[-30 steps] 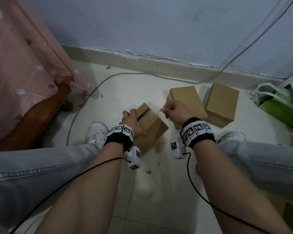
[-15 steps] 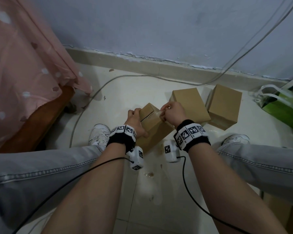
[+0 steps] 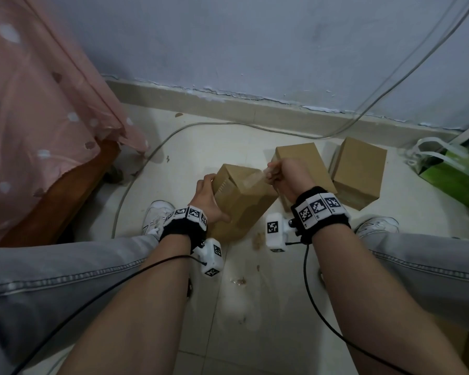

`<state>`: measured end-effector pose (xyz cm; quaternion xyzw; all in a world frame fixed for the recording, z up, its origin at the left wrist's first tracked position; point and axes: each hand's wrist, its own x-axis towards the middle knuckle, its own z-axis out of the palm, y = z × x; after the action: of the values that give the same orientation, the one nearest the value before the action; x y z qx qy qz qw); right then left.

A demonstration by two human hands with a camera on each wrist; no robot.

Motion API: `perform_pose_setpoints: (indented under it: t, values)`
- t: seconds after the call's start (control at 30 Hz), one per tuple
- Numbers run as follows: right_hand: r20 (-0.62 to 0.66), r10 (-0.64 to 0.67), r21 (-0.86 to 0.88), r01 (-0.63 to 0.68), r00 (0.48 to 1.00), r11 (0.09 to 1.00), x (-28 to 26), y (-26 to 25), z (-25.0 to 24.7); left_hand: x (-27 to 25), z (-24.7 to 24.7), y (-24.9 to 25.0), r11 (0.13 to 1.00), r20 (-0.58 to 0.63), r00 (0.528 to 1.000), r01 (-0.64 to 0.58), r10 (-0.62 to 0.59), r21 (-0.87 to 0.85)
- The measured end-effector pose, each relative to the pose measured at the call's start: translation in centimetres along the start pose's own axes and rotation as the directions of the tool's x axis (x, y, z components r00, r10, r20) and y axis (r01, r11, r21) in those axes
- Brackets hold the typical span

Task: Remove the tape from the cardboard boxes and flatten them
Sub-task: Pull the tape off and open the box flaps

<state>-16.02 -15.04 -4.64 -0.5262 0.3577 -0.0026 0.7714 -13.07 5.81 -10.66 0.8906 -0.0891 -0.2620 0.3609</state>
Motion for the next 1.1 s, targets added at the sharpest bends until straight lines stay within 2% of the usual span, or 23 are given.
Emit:
perform_pose_setpoints:
  t: [0.03,0.07,0.1,0.13,0.17,0.2,0.23,0.27,0.37,0.4,0.53,0.57,0.63,0.7,0.83,0.87,0.97,1.1]
  values:
    - [0.015,-0.001,-0.031,0.002,1.0,1.0,-0.3,-0.3,0.0,0.0,0.2,-0.2,0.999,-0.02,1.0,-0.001,0.001,-0.034]
    - [0.039,-0.013,-0.158,0.019,0.999,0.987,-0.6,-0.7,0.0,-0.1,0.4,-0.4,0.998,-0.038,0.999,-0.005,0.003,-0.06]
    - [0.072,-0.027,-0.373,0.052,0.997,0.926,-0.9,-1.1,-0.1,-0.1,0.6,-0.6,0.997,-0.047,0.999,-0.01,0.006,-0.075]
    - [0.099,-0.04,-0.627,0.094,0.994,0.773,-1.1,-1.4,-0.2,-0.1,0.7,-0.7,0.997,-0.049,0.999,-0.017,0.013,-0.078]
    - [0.128,-0.043,-0.811,0.13,0.991,0.571,-1.3,-1.5,-0.3,-0.1,0.8,-0.8,0.997,-0.044,0.999,-0.023,0.019,-0.076]
    - [0.147,-0.031,-0.895,0.147,0.989,0.422,-1.3,-1.3,-0.3,0.0,0.8,-0.9,0.997,-0.036,0.999,-0.028,0.025,-0.073]
    - [0.148,-0.015,-0.917,0.143,0.989,0.372,-1.3,-1.0,-0.4,0.1,0.8,-0.8,0.997,-0.028,0.999,-0.03,0.028,-0.071]
    - [0.152,-0.019,-0.912,0.147,0.988,0.382,-1.1,-0.5,-0.5,0.1,0.8,-0.7,0.997,-0.023,0.999,-0.03,0.029,-0.068]
    - [0.146,-0.071,-0.814,0.161,0.987,0.558,-0.7,0.2,-0.6,0.2,0.8,-0.9,0.997,-0.028,0.999,-0.02,0.017,-0.08]
    - [0.153,-0.09,-0.789,0.177,0.984,0.588,-0.7,0.2,-0.5,0.2,0.9,-1.0,0.996,-0.03,0.999,-0.019,0.016,-0.086]
    - [0.131,-0.191,-0.778,0.221,0.973,0.589,-0.6,-0.3,0.3,0.5,0.9,-0.8,0.995,-0.026,1.0,-0.018,0.015,-0.1]
    - [0.083,-0.249,-0.79,0.216,0.965,0.573,-0.3,-0.2,0.1,0.5,0.9,-1.0,0.995,-0.026,1.0,-0.005,0.003,-0.103]
    - [-0.033,-0.322,-0.779,0.178,0.946,0.602,0.4,-0.2,-0.9,0.2,0.6,-2.0,0.991,-0.037,0.999,0.034,-0.039,-0.126]
    - [-0.084,-0.291,-0.758,0.129,0.953,0.64,0.9,-0.4,-2.4,-0.1,0.1,-3.4,0.984,-0.051,0.994,0.089,-0.098,-0.153]
    - [-0.079,-0.154,-0.848,0.015,0.985,0.53,1.1,1.0,-4.4,-0.2,-0.1,-4.4,0.976,-0.057,0.987,0.141,-0.152,-0.163]
    - [-0.094,-0.14,-0.845,-0.004,0.986,0.535,1.2,1.9,-4.7,0.0,0.1,-4.2,0.977,-0.052,0.987,0.141,-0.151,-0.161]
    - [-0.12,-0.108,-0.746,-0.018,0.987,0.666,1.1,4.6,-5.2,0.3,0.4,-3.5,0.979,-0.049,0.99,0.119,-0.129,-0.168]
    - [-0.156,-0.116,-0.705,-0.028,0.981,0.708,1.0,8.1,-6.5,0.6,0.8,-3.6,0.976,-0.049,0.992,0.108,-0.119,-0.187]
